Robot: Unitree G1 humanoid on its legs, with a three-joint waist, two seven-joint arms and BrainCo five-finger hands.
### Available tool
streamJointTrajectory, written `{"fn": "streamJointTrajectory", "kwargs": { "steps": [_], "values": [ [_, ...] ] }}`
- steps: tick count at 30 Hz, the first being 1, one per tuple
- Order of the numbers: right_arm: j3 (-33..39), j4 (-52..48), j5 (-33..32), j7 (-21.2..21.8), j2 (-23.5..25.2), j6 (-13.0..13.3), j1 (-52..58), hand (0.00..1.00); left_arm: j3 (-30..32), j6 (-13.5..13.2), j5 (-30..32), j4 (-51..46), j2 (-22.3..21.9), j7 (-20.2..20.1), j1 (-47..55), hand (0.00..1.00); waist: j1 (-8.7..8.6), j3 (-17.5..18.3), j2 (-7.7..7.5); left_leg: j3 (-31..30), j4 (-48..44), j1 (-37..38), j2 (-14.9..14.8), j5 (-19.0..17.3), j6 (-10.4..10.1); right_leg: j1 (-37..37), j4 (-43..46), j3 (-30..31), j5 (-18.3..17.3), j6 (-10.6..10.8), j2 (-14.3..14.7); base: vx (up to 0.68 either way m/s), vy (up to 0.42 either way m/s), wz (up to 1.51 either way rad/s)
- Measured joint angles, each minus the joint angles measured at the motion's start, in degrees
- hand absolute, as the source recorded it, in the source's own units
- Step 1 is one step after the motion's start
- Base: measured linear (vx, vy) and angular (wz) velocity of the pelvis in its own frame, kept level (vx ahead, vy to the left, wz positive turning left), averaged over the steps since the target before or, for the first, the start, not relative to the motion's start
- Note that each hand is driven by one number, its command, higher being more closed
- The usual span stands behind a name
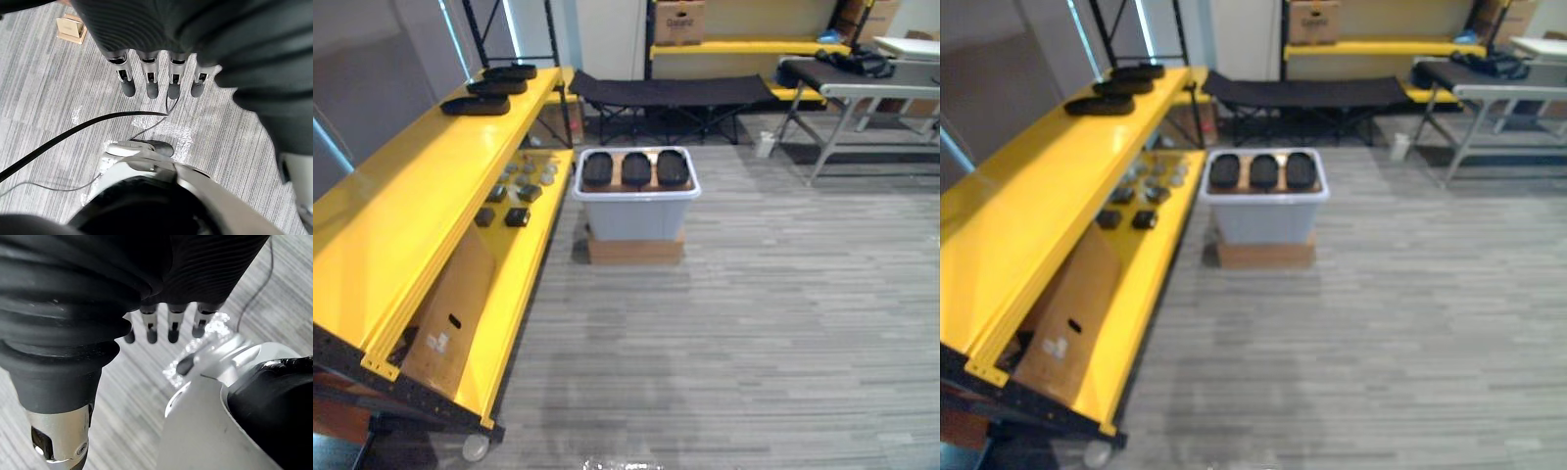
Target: Walk over and take plastic housings, then place them on the shelf
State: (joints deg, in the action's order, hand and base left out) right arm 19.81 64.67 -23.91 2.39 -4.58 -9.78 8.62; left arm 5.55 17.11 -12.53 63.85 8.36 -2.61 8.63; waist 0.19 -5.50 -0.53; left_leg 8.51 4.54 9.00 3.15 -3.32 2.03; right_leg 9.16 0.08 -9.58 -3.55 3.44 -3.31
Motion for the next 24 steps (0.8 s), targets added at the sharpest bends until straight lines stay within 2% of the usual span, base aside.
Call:
{"fn": "streamJointTrajectory", "kwargs": {
  "steps": [3,5,11,19,24],
  "values": [
    [0.4,0.0,-0.1,0.0,0.8,1.4,-1.5,0.00,0.0,0.0,0.0,0.1,0.3,0.0,-0.3,0.00,-0.42,-0.4,-0.44,0.0,0.0,0.0,0.0,0.1,-0.1,0.0,0.0,-0.7,-0.2,0.2,0.0,0.05,-0.015,0.08],
    [0.4,0.0,0.0,0.0,1.2,2.8,-2.8,0.00,-0.1,0.0,0.0,0.1,0.2,0.0,-0.3,0.00,-0.68,-0.5,-0.31,0.0,0.0,0.1,0.0,0.1,-0.2,0.2,0.1,-1.3,-0.2,0.3,0.0,0.03,-0.009,0.06],
    [0.2,-0.1,0.0,0.1,2.0,4.8,-4.5,0.00,-0.8,0.0,-1.2,0.1,0.0,0.5,-0.7,0.00,-0.80,-1.6,0.30,0.1,0.5,0.9,-0.1,0.2,-0.3,0.9,0.6,-1.4,-0.7,0.8,-0.1,-0.02,-0.004,-0.01],
    [-0.8,-0.2,-0.1,0.1,1.9,6.2,-4.0,0.00,-1.9,-0.1,-1.1,0.2,0.1,1.3,-0.7,0.00,-0.96,-1.8,-0.09,0.0,0.6,0.9,0.5,0.6,-0.1,1.1,0.3,-2.9,-1.1,0.4,-0.8,-0.04,0.009,0.03],
    [-1.5,-0.1,-0.1,0.3,2.0,6.1,-4.2,0.00,-1.9,-0.1,-0.9,0.3,0.3,1.3,-0.7,0.00,-1.01,-1.9,-0.30,0.0,0.6,1.0,1.0,0.6,0.0,1.6,-0.2,-3.1,-0.9,0.6,-1.1,0.01,0.007,0.02]
  ]
}}
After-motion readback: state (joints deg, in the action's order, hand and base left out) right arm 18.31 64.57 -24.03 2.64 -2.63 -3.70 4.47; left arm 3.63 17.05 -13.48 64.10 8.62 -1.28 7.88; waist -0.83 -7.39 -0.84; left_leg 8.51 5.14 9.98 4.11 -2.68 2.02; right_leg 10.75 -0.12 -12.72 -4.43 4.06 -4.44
